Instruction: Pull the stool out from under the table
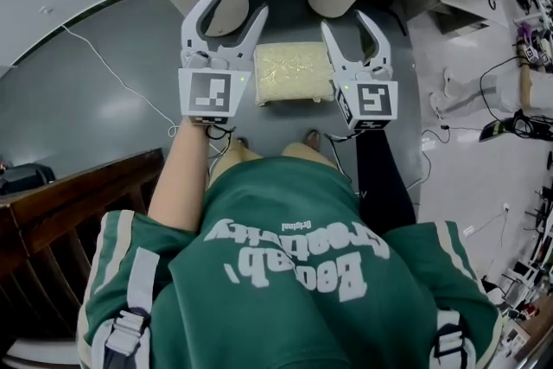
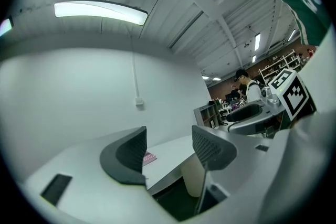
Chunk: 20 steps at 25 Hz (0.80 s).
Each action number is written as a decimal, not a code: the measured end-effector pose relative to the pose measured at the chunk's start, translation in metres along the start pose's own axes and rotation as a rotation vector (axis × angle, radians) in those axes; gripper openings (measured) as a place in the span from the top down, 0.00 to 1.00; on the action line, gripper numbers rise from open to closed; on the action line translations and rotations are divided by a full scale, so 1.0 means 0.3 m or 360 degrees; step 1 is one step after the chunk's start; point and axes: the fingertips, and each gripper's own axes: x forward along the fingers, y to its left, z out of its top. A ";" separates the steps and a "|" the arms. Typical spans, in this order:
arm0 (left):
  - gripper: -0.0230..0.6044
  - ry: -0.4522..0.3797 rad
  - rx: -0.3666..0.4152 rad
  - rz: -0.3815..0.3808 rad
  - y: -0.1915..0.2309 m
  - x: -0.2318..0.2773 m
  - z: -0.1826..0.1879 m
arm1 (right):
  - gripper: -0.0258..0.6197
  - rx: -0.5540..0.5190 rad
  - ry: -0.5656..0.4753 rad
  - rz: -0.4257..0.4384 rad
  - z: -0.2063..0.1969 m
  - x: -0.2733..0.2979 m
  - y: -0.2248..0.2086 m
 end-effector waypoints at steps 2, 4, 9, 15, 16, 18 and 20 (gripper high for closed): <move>0.50 0.0000 0.0015 0.0003 0.010 -0.002 0.006 | 0.58 -0.0016 -0.0013 0.0006 0.013 0.003 0.004; 0.50 -0.0004 0.0015 0.0004 0.014 -0.005 0.011 | 0.59 -0.0021 -0.0020 0.0011 0.021 0.002 0.005; 0.75 -0.0070 0.0139 0.0065 0.027 -0.018 0.043 | 0.70 -0.0051 -0.0057 0.0000 0.051 -0.004 0.003; 0.94 -0.0105 0.0134 0.0137 0.040 -0.023 0.056 | 0.95 -0.0089 -0.0060 -0.0088 0.075 -0.032 -0.029; 0.94 -0.0110 0.0126 0.0150 0.044 -0.023 0.056 | 0.95 -0.0088 -0.0061 -0.0080 0.069 -0.034 -0.030; 0.94 -0.0106 0.0097 0.0169 0.051 -0.023 0.049 | 0.95 -0.0101 -0.0057 -0.0063 0.058 -0.036 -0.029; 0.94 -0.0100 0.0094 0.0167 0.049 -0.019 0.044 | 0.95 -0.0119 -0.0035 -0.0073 0.055 -0.039 -0.029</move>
